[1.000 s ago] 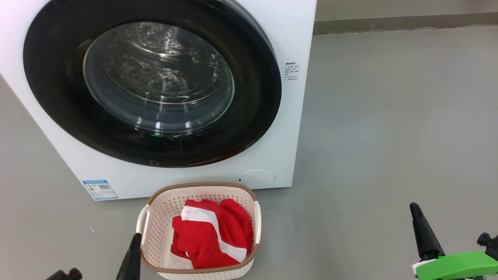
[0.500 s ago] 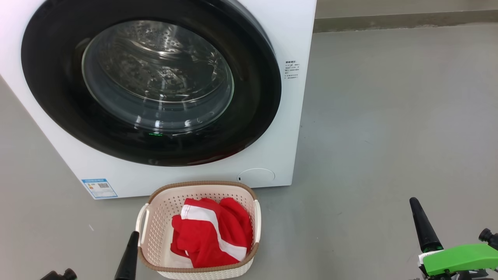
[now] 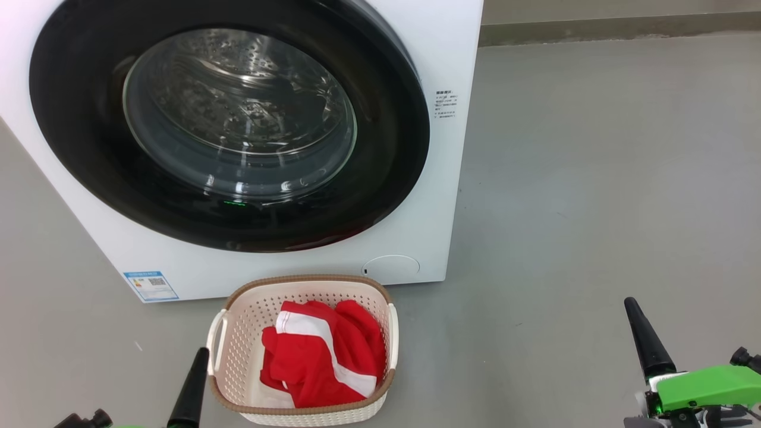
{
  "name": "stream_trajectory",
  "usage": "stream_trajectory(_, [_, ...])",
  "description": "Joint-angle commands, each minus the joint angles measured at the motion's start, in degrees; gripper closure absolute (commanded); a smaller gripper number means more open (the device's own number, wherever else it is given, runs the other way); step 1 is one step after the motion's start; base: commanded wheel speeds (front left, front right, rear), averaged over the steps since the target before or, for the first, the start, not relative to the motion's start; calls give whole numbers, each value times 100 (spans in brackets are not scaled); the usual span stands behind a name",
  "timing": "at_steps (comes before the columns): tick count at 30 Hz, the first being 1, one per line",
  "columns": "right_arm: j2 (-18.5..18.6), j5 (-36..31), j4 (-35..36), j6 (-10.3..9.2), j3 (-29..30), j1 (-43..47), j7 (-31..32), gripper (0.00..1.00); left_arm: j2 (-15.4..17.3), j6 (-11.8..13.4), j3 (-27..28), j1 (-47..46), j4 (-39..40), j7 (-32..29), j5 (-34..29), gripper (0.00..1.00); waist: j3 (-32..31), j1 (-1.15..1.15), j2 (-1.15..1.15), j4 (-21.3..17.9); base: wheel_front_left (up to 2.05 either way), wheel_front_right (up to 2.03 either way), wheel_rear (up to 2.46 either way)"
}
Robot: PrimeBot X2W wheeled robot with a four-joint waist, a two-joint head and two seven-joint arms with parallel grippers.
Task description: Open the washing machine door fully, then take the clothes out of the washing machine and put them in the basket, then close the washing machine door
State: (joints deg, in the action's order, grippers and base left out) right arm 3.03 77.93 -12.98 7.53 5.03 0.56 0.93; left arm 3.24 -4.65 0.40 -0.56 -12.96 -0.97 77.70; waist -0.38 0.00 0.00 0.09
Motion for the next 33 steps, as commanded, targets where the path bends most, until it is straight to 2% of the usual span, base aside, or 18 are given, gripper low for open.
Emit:
stream_trajectory(1, [91, 247, 105, -1, -60, -368, 65, 100, 104, -106, 214, -328, 88, -53, 252, 100, 5, 0, 0, -1, 0, 0, 0])
stream_trajectory(22, [106, 1555, -93, -4, -18, -657, 419, 100, 98, -282, 425, -545, -100, -401, 1592, 100, 56, 0, 0, -9, 0, 0, 0])
stream_trajectory(33, [91, 1544, -96, -4, 4, -661, 439, 100, 82, -283, 450, -549, -102, -422, 1581, 100, 56, 0, 0, -9, 0, 0, 0])
